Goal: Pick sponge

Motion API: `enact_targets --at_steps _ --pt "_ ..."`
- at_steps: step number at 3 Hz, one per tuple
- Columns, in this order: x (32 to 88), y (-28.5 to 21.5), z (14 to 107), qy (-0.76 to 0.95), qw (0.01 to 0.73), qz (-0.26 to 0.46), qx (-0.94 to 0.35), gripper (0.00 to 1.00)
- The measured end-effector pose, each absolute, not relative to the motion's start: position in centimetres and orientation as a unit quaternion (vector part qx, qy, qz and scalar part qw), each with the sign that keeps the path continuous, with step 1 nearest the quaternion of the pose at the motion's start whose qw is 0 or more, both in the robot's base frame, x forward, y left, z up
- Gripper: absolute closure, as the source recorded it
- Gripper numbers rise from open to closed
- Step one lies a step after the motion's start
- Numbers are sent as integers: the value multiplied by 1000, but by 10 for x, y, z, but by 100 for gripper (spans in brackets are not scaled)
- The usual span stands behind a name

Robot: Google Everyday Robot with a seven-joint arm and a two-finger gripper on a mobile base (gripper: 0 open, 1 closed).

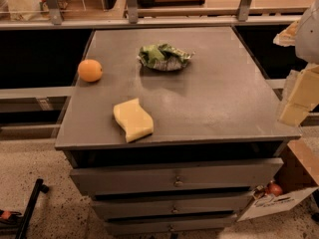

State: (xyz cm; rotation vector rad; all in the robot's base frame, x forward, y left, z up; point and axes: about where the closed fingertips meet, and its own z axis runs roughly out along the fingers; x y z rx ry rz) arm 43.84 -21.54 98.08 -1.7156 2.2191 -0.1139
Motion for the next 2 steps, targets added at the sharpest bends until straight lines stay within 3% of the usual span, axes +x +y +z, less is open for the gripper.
enact_targets --at_steps 1,2 --pt "440 -212 982 778 170 -41 -604 0" --pt "453 -176 973 759 168 -30 -628 0"
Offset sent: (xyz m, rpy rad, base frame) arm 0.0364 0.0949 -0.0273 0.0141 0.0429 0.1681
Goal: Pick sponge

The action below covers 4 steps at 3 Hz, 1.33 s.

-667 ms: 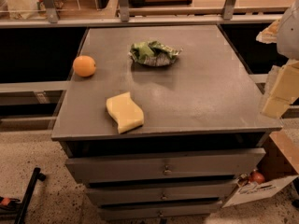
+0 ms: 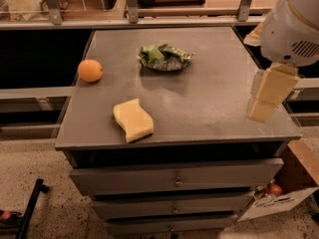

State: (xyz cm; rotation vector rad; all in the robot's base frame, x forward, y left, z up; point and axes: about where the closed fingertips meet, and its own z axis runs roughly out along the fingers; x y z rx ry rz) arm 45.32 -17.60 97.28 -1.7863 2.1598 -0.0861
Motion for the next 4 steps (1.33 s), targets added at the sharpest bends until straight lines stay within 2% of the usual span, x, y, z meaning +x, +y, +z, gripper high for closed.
enact_targets --at_steps 2,4 --pt "481 -77 957 706 175 -9 -687 0" --pt "492 -74 942 708 162 -16 -687 0"
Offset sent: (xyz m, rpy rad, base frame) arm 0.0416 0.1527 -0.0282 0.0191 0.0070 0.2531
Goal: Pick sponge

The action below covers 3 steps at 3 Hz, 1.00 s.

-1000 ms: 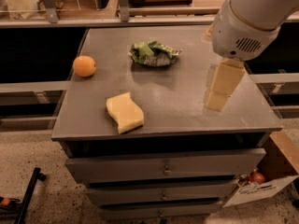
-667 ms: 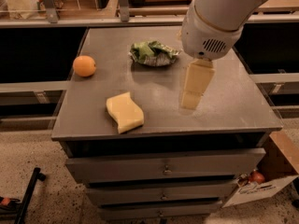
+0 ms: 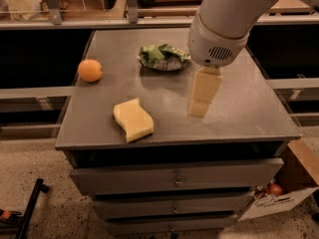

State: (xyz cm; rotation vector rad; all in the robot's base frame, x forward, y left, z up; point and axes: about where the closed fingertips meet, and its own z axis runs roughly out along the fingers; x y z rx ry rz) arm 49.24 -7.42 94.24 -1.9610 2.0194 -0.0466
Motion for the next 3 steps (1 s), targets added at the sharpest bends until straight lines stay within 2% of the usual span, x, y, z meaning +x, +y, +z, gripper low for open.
enact_targets --at_steps 3 --pt "518 -81 902 735 142 2 -663 0"
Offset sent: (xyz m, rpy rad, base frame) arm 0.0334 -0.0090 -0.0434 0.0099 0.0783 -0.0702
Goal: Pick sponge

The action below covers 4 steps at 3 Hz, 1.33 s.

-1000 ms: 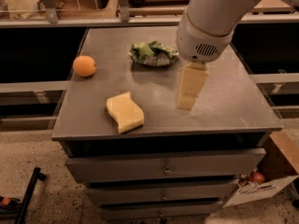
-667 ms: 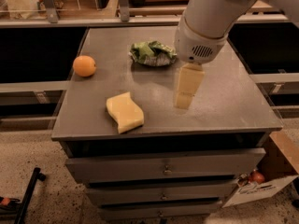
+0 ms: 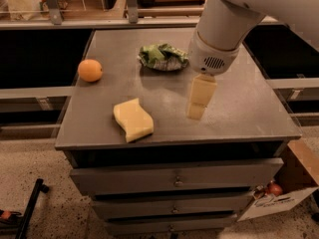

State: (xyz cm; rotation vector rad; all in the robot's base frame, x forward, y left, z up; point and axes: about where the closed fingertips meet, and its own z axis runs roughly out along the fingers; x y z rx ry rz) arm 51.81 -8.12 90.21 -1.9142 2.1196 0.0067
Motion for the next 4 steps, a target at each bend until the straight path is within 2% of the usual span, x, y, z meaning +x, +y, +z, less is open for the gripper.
enact_targets --at_steps 4 --pt "522 -75 872 738 144 36 -658 0"
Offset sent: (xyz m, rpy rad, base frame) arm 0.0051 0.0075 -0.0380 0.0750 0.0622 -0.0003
